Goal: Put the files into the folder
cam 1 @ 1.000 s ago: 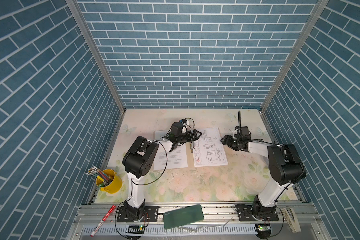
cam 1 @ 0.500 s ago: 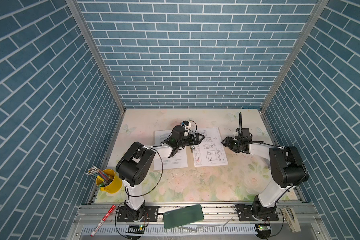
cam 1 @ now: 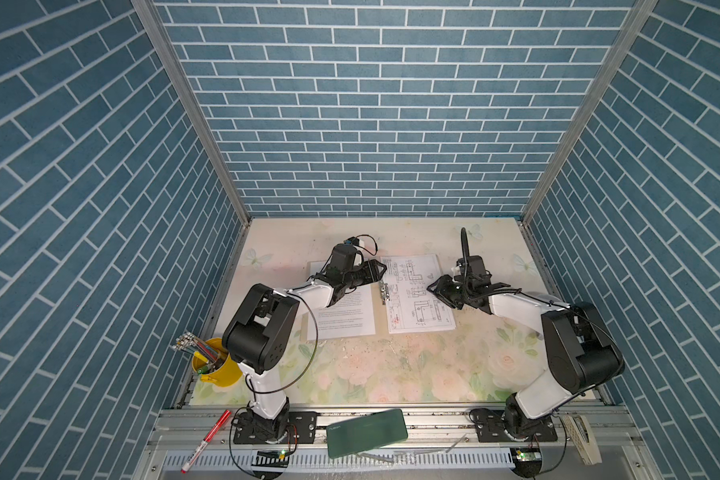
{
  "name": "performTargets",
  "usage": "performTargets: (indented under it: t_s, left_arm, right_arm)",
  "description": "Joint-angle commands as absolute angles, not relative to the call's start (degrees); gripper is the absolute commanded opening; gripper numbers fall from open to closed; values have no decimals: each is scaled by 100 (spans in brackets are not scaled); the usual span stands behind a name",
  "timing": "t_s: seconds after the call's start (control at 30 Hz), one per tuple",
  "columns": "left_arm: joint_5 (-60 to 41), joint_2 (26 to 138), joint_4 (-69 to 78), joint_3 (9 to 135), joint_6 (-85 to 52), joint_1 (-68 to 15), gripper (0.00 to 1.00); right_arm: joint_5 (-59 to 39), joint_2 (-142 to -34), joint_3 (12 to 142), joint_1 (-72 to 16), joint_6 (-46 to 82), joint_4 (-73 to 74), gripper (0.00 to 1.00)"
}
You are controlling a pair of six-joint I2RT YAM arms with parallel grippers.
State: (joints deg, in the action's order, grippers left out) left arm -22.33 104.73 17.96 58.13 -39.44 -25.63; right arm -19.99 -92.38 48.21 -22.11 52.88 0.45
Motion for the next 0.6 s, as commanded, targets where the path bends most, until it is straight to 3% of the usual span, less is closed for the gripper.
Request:
performTargets:
  t_s: [0.0, 0.23, 0.37, 0.57]
  left_arm:
    - [-2402, 10707, 1484, 5987, -3935, -2493, 54]
    - [-2485, 11153, 1149, 6324, -3926, -2469, 36]
    - [-2606, 11408, 1118, 6511, -4019, -2467, 28]
    - [-2602, 11623, 1045, 6644, -4111, -2466, 22]
  right_arm:
    - [-1961, -9143, 5053, -2374, 5965, 63, 44]
    - [-1844, -9304, 5331, -2830, 6513, 359, 42]
    - [-1929, -9573, 5575, -3026, 6685, 481, 35]
    - [-2071, -9927, 5893, -3239, 6903, 668, 30]
